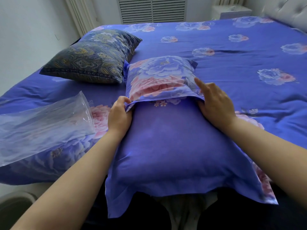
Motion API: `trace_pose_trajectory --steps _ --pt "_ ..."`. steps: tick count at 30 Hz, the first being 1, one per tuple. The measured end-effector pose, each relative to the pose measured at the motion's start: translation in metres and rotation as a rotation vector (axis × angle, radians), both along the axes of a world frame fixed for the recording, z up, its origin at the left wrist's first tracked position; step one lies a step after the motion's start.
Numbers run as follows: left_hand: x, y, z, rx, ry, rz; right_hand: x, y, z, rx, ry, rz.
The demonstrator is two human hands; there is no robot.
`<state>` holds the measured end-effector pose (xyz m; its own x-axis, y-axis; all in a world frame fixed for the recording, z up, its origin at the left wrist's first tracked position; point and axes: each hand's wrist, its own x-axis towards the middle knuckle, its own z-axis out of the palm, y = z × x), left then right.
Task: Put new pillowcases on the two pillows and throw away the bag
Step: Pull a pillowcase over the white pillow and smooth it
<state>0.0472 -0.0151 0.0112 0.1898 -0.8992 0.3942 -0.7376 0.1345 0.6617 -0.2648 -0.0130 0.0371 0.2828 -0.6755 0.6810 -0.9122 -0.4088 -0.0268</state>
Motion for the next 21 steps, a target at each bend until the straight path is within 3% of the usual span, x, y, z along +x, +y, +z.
trace_pose_trajectory --steps 3,4,9,13,15,17,19,21 --pt "0.002 -0.013 0.003 0.161 -0.037 0.001 0.011 -0.006 0.014 0.413 -0.137 -0.271" --pt "0.000 -0.014 0.005 0.184 -0.059 -0.004 0.014 -0.008 0.017 0.442 -0.157 -0.312" --pt "-0.008 -0.002 0.008 0.145 -0.122 0.103 0.010 -0.008 0.027 0.129 -0.384 -0.345" --pt "0.001 -0.009 -0.003 0.293 0.118 0.111 0.011 0.015 0.010 -0.109 -0.353 -0.170" --pt "0.003 -0.014 -0.006 0.363 0.321 0.087 0.013 0.022 0.005 -0.078 -0.330 -0.137" --pt "0.005 -0.017 -0.007 0.395 0.391 0.054 0.013 0.024 0.006 0.091 -0.301 -0.178" --pt "0.006 -0.016 -0.006 0.349 0.226 0.040 0.012 0.023 0.009 0.324 -0.261 -0.224" --pt "0.008 -0.013 -0.005 0.247 -0.023 0.053 0.011 0.021 0.012 0.429 -0.208 -0.262"
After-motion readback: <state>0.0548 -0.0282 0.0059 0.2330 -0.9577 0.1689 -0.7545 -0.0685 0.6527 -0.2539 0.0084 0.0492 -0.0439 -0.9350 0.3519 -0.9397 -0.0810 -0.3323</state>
